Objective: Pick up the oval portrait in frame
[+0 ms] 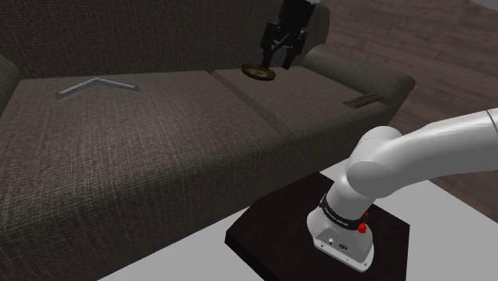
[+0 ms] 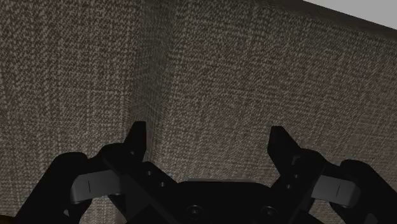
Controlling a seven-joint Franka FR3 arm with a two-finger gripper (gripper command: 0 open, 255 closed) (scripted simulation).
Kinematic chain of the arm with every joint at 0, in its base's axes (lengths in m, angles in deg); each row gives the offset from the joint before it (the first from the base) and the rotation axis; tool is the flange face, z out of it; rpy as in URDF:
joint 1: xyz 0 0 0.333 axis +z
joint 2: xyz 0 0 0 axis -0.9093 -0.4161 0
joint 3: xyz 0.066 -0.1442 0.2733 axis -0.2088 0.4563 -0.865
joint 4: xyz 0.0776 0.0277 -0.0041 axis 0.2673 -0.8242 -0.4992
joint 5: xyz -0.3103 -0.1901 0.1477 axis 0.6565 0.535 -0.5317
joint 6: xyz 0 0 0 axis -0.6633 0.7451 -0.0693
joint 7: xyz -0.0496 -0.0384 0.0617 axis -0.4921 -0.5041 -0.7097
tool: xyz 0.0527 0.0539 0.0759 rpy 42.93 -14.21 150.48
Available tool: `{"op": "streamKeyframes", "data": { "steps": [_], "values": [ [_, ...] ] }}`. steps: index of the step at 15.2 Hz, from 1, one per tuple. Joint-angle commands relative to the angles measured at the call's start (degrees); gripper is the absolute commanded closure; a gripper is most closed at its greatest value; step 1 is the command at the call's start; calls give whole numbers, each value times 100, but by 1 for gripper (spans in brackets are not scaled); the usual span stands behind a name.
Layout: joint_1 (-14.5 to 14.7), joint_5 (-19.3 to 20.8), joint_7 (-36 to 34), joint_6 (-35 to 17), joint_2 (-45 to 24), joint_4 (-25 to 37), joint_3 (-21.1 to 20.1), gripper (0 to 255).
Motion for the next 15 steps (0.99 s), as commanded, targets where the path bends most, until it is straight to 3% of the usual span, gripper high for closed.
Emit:
{"op": "streamKeyframes", "data": {
  "steps": [1,8,15],
  "values": [
    [0,0,0,0,0,0,0,0],
    [-3,1256,1663,-289,-565,-133,435,0],
    [-68,2513,3139,-940,-1365,-42,820,0]
  ]
}}
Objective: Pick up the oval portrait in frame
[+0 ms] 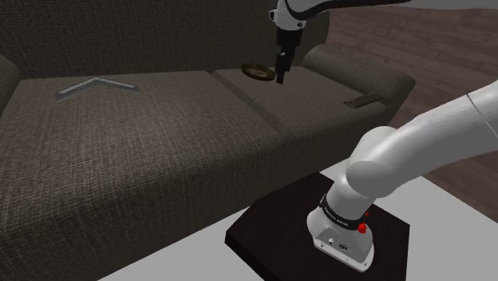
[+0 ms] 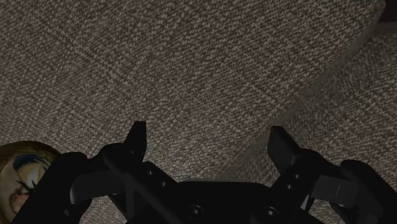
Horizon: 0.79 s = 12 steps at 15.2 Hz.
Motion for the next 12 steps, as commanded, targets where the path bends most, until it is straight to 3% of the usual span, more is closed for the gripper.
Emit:
{"op": "streamKeyframes", "data": {
  "steps": [1,12],
  "values": [
    [-18,369,401,-257,-278,45,99,0],
    [-193,2169,2162,-1740,-1949,777,545,0]
  ]
}}
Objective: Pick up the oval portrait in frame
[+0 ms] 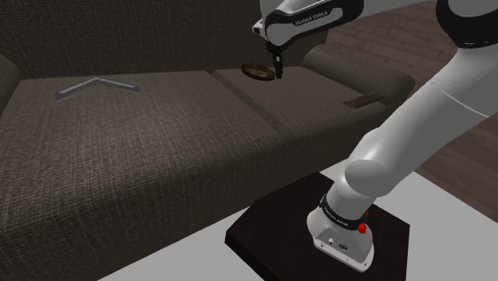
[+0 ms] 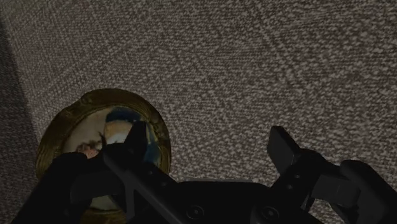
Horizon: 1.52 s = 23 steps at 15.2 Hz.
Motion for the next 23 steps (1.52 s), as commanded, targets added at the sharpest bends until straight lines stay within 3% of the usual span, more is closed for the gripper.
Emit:
{"op": "streamKeyframes", "data": {
  "steps": [1,4,14,15,23],
  "values": [
    [-37,332,270,-311,-321,158,62,0],
    [-91,770,630,-727,-823,488,139,0],
    [-138,991,253,-1161,-1032,170,177,0],
    [-138,992,253,-1161,-1028,166,177,255],
    [-139,992,254,-1161,-1028,167,177,255]
  ]
}}
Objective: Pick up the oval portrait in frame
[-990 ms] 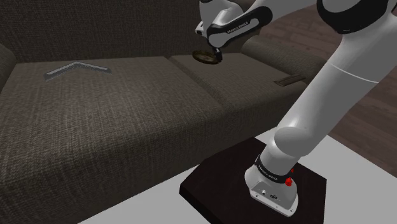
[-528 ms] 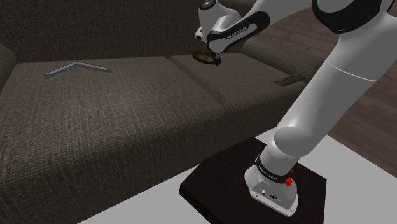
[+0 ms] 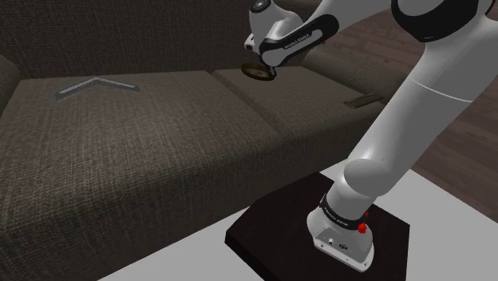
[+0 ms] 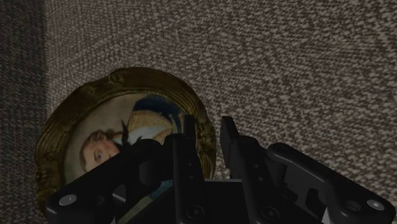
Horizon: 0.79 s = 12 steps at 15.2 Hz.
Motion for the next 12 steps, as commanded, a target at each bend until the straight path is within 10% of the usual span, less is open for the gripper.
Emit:
{"op": "streamKeyframes", "data": {
  "steps": [1,12],
  "values": [
    [0,-1,-1,0,-6,2,1,255],
    [65,-312,539,632,276,487,-56,255]
  ]
}}
